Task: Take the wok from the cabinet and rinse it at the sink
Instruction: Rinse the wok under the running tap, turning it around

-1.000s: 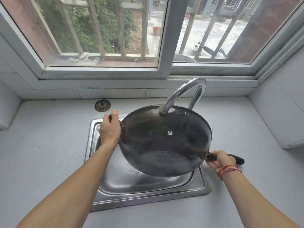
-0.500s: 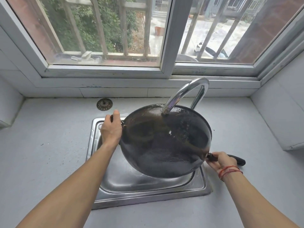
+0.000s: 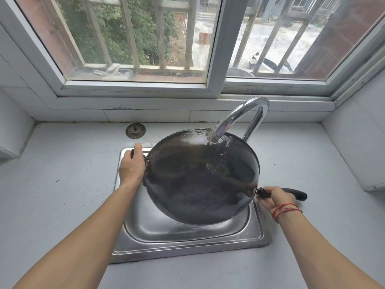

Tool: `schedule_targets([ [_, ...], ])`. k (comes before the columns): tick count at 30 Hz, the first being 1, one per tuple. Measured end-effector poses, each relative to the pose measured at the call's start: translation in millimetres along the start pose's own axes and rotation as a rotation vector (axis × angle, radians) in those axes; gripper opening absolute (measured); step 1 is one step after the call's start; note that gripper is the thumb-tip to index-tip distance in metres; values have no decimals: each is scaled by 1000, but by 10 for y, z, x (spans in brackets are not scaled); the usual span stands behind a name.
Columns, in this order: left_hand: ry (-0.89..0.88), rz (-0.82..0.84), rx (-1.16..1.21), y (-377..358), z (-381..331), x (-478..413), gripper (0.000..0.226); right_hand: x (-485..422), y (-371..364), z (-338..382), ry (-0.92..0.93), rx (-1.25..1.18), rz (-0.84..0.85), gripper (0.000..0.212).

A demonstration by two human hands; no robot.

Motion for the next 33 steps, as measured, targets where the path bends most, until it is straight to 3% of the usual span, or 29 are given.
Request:
schedule_targets([
  [12, 109, -98, 52, 418, 206, -74, 47, 160, -439, 103, 20, -12, 175, 10],
  [22, 202, -176, 60, 594, 352, -61, 59, 258, -632, 175, 50, -33, 293, 12],
  [28, 234, -177, 84, 646, 384, -71, 56, 258, -686, 198, 43, -181, 382, 19],
  [33, 258, -159, 88, 643, 405, -74, 55, 219, -665, 192, 50, -169, 407, 16],
])
Point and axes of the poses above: each hand's wrist, its own x-axis away from the middle knuckle, its own y-axis out of the back of the hand, z = x × y, the point moved 1 cm from there along -x, towards the middle knuckle, and after that the axes turned 8 degrees about -y, right-handed, at the moved point
